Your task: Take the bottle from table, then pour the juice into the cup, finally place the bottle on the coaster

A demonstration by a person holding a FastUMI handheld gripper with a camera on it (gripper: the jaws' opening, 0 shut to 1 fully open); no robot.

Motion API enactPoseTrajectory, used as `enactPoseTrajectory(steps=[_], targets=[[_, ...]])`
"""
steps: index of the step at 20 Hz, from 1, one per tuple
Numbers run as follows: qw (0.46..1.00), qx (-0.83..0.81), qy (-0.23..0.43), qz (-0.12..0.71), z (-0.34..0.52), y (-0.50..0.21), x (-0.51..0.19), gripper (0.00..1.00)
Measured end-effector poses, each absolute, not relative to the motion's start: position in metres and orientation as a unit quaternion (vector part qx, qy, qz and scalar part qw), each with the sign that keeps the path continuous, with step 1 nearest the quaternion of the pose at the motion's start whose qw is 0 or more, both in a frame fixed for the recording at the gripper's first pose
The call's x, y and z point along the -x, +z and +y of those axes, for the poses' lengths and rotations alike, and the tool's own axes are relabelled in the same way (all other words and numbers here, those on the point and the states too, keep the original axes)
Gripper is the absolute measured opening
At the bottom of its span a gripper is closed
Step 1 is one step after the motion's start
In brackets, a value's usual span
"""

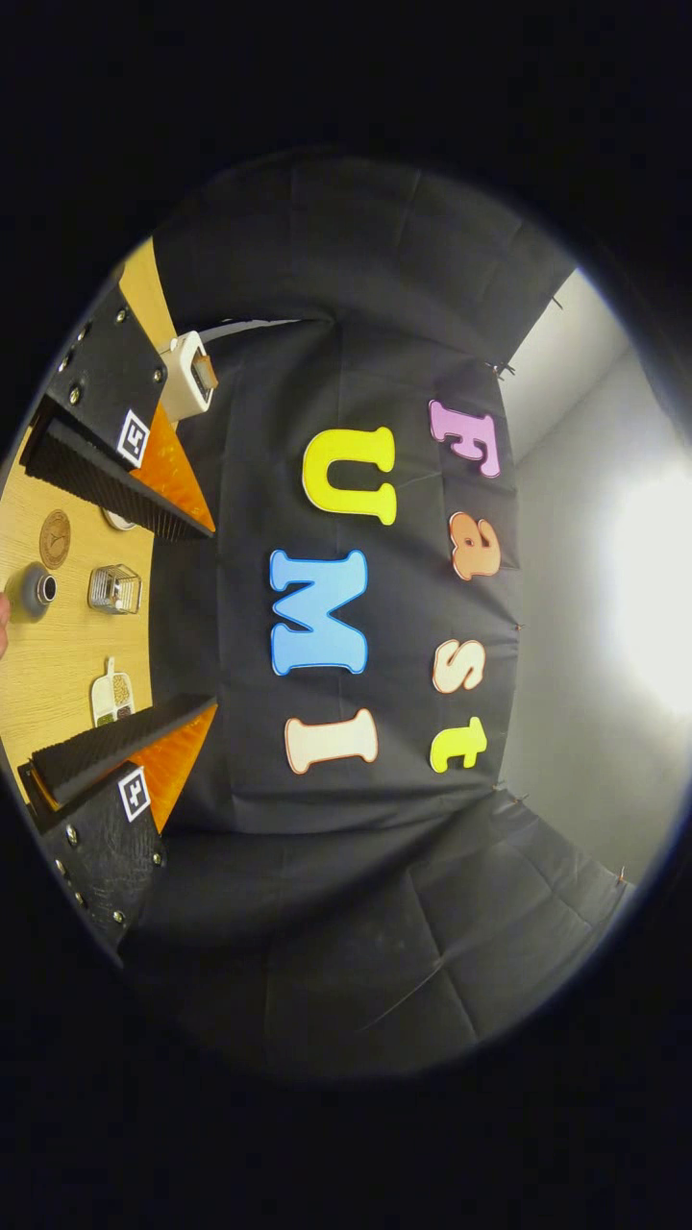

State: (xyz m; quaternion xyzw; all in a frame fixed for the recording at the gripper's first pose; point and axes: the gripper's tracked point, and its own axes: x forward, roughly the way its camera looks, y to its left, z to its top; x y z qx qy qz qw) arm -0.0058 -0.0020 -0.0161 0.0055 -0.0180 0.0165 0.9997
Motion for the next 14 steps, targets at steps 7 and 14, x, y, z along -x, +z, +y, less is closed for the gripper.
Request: enactPoseTrajectory(steps=[7,14], targets=[[1.0,-0.003,0.019,-0.005,0.004,-0.082,0.009,0.98],[0.999,0.001,0.011,0.031,0.019,-0.179,0.013,0.98]])
